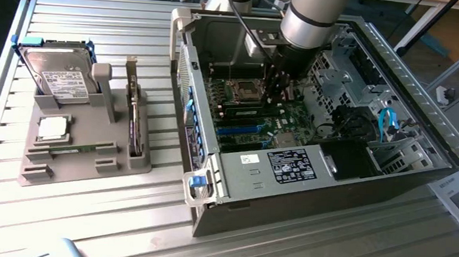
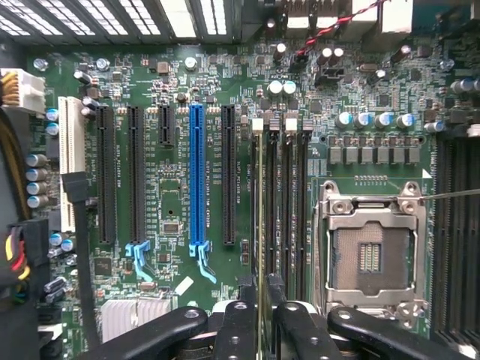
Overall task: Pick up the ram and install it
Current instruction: 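Insert the ram into the slot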
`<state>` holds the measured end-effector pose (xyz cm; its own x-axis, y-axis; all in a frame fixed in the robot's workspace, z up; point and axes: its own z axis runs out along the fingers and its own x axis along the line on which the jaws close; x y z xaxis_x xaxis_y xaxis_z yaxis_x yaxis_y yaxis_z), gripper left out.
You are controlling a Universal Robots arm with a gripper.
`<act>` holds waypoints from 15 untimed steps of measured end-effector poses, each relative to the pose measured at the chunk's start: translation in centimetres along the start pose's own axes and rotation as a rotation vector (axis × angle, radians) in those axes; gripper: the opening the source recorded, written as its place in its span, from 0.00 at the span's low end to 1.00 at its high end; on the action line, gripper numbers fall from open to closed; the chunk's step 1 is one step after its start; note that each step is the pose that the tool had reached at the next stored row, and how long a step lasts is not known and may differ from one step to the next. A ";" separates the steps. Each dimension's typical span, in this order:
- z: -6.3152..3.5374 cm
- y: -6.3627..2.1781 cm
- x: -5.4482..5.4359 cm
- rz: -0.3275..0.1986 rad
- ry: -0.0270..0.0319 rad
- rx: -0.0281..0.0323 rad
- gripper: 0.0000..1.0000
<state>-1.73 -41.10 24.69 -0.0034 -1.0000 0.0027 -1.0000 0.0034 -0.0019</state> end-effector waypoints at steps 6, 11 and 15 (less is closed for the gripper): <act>-1.40 0.00 0.0 0.000 0.0012 -0.0010 0.19; -2.55 -0.01 0.0 0.000 0.0040 -0.0019 0.19; -3.71 -0.01 0.0 0.000 0.0076 -0.0028 0.19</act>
<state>-1.73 -41.10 28.40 -0.0033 -0.9999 0.0103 -1.0000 0.0034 0.0009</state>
